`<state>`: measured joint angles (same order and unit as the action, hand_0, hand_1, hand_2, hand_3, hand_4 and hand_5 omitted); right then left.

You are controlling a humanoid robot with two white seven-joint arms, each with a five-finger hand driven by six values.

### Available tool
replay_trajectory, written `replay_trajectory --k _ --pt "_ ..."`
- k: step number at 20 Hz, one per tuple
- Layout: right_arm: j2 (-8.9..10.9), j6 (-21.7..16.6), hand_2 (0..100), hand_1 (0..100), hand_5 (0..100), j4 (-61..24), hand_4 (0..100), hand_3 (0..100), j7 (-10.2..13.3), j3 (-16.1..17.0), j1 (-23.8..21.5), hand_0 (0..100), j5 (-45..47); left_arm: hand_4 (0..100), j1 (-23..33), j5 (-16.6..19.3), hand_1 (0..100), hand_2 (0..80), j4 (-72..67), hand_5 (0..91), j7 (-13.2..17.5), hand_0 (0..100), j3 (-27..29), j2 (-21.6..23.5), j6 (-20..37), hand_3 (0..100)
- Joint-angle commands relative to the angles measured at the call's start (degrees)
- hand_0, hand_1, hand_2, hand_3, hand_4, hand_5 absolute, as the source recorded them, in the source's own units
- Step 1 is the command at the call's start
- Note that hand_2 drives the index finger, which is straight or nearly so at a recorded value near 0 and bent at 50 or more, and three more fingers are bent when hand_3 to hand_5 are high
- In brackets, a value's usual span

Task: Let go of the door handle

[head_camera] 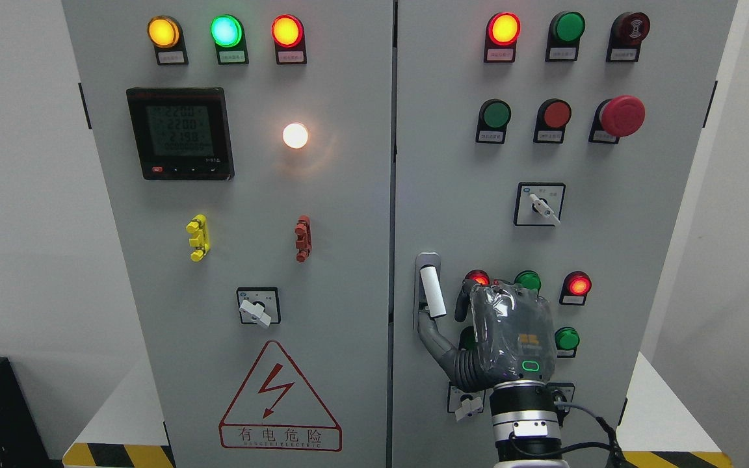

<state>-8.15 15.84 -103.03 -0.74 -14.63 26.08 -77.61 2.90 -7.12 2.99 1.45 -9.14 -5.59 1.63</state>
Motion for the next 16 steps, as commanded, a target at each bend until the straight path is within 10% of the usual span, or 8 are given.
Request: replay_trajectory --k 1,16 --pt "-0.02 0.0 73 46 72 -0.2 78 100 0.0 0.3 -0.1 35 0.0 0 0.0 0.0 0 4.2 0.0 0.0 0.0 0 0.0 0.0 0.0 11" --pt "-0.02 0.0 73 44 73 -0.4 78 100 0.2 1.4 -0.1 37 0.2 0 0.0 0.0 0 4.1 0.0 0.0 0.0 0 0.0 0.0 0.0 11"
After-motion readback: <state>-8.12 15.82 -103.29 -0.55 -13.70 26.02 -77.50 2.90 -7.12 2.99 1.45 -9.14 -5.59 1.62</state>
